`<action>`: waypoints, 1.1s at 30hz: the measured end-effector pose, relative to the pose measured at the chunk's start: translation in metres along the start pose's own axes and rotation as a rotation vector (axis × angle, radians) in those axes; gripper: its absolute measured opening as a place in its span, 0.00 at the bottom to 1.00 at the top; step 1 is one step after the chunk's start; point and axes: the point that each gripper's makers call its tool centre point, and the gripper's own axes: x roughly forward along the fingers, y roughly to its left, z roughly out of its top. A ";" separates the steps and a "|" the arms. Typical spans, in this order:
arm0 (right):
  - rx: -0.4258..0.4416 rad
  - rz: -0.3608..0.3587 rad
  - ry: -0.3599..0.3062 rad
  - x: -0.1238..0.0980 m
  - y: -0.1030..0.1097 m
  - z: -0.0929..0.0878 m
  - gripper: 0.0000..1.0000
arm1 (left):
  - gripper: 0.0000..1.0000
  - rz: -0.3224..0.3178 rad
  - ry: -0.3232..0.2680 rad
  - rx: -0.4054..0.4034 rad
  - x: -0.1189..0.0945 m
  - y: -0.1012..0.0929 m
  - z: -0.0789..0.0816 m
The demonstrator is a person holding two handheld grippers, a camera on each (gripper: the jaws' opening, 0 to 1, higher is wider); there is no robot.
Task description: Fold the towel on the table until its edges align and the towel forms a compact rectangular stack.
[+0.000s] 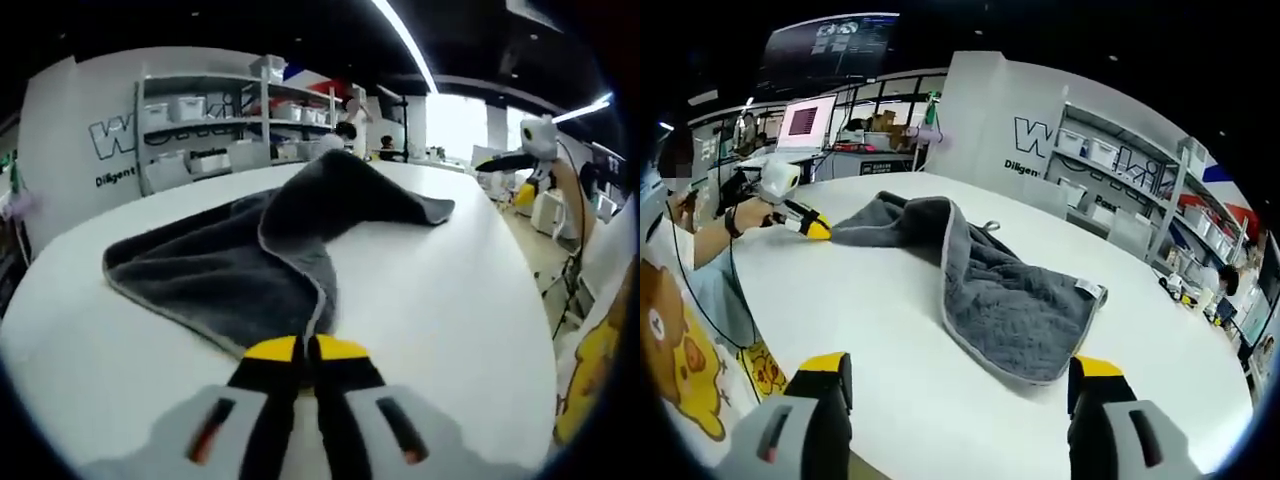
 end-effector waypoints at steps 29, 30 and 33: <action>-0.010 0.029 -0.002 0.013 0.008 0.006 0.93 | 0.04 0.196 0.026 -0.085 -0.095 0.078 -0.049; -0.008 0.028 -0.002 0.014 0.008 0.006 0.93 | 0.04 0.202 0.027 -0.088 -0.099 0.081 -0.051; -0.005 0.025 -0.002 0.015 0.007 0.006 0.93 | 0.04 0.223 0.029 -0.095 -0.110 0.088 -0.056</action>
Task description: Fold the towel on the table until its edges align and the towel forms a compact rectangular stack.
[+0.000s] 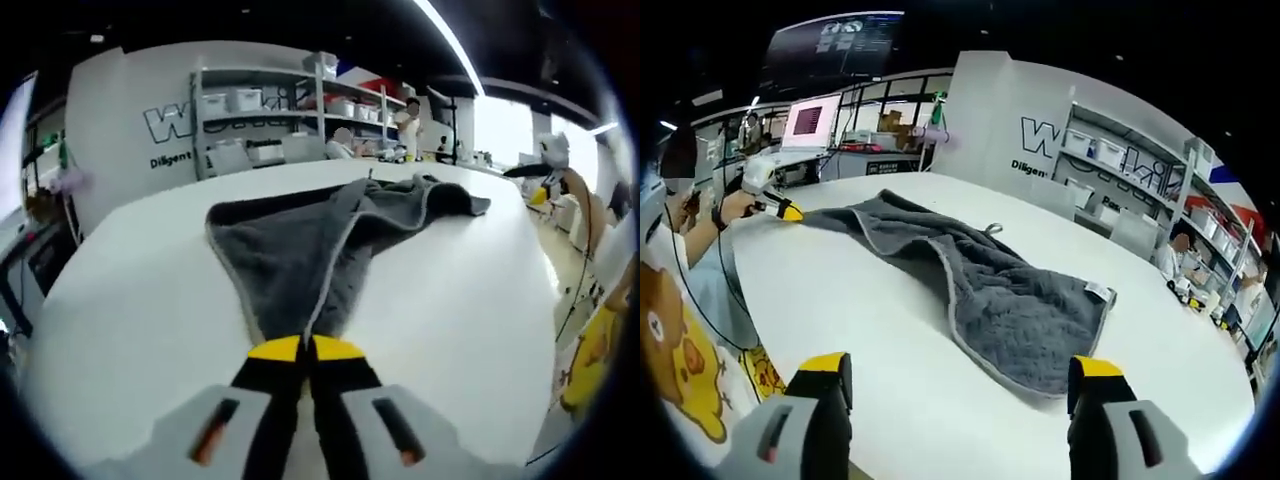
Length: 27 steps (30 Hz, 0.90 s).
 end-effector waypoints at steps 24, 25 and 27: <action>-0.003 -0.004 0.002 -0.003 0.002 0.000 0.93 | 0.04 0.110 -0.017 -0.078 -0.038 0.040 -0.023; -0.005 -0.003 0.003 -0.004 0.003 0.000 0.93 | 0.05 0.110 -0.018 -0.080 -0.038 0.039 -0.023; -0.005 -0.004 0.004 -0.004 0.003 0.000 0.93 | 0.05 0.106 -0.021 -0.083 -0.038 0.039 -0.023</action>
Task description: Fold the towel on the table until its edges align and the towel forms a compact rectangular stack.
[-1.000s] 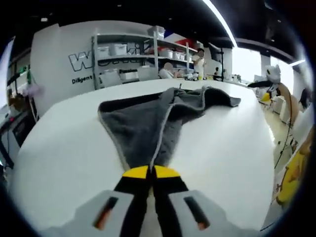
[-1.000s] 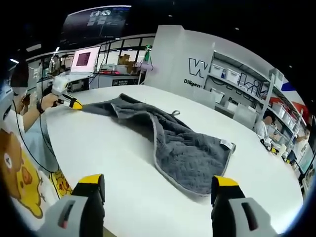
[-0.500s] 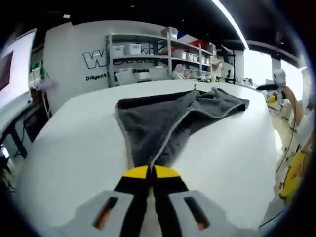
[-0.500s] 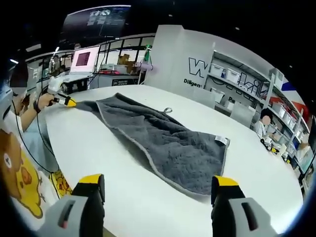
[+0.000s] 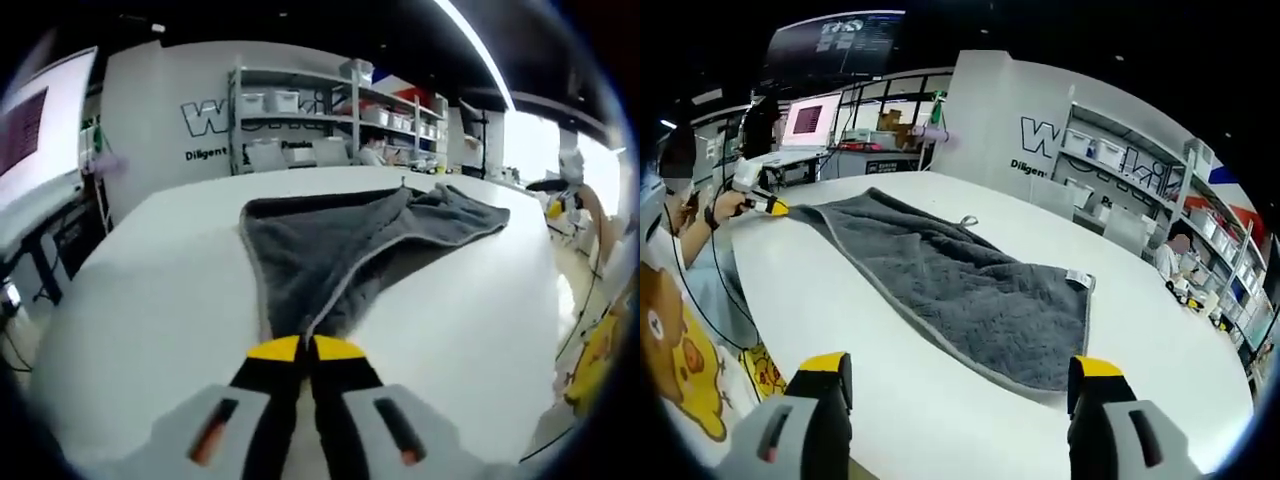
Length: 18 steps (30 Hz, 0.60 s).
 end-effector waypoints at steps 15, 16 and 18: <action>0.001 -0.003 0.007 0.001 0.000 0.000 0.93 | 0.20 -0.024 -0.047 -0.056 -0.014 -0.003 0.003; 0.000 -0.002 0.007 0.001 0.001 0.001 0.93 | 0.21 -0.027 -0.052 -0.059 -0.016 -0.004 0.004; -0.001 0.001 0.007 0.002 0.001 0.001 0.93 | 0.24 -0.031 -0.061 -0.066 -0.020 -0.005 0.007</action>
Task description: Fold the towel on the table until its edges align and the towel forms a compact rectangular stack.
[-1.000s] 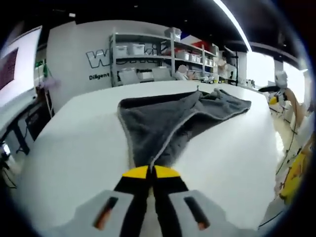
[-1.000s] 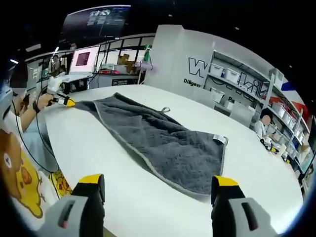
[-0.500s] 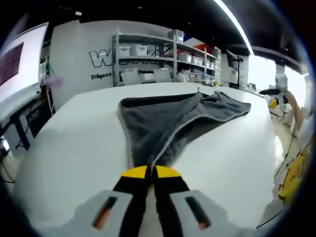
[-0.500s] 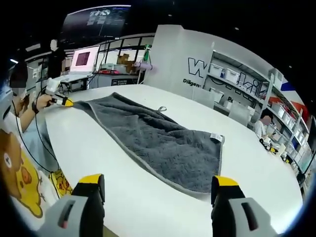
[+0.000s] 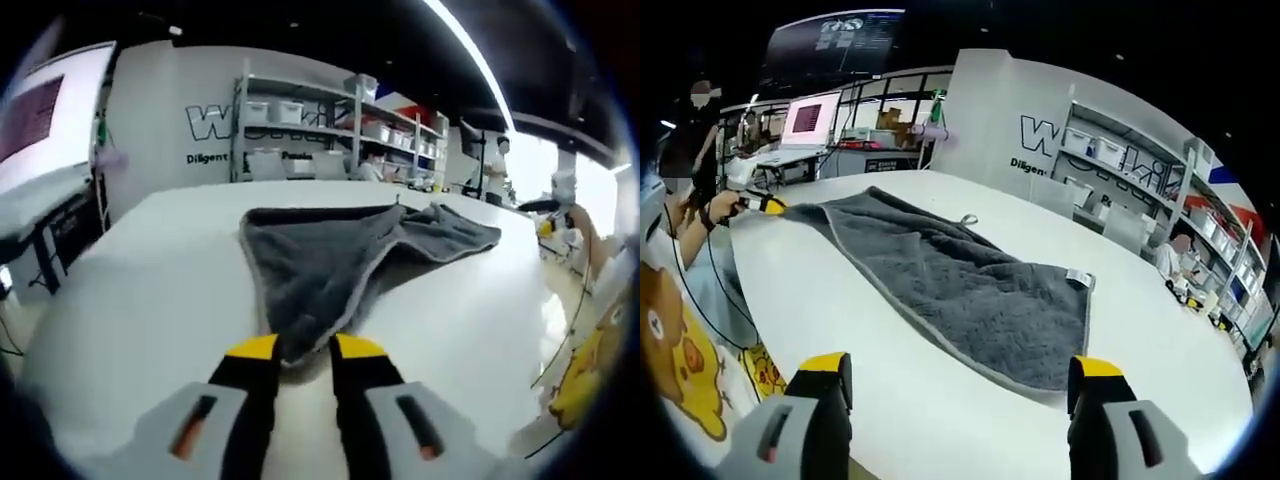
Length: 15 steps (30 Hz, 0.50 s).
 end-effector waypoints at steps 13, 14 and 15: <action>0.011 0.003 -0.002 0.003 -0.001 -0.001 0.93 | 0.34 -0.062 -0.079 -0.013 -0.026 -0.033 0.026; 0.011 0.003 -0.002 0.003 -0.001 -0.001 0.93 | 0.34 -0.069 -0.082 -0.008 -0.028 -0.037 0.028; 0.011 0.004 -0.002 0.003 -0.001 -0.001 0.93 | 0.35 -0.079 -0.090 -0.002 -0.029 -0.042 0.030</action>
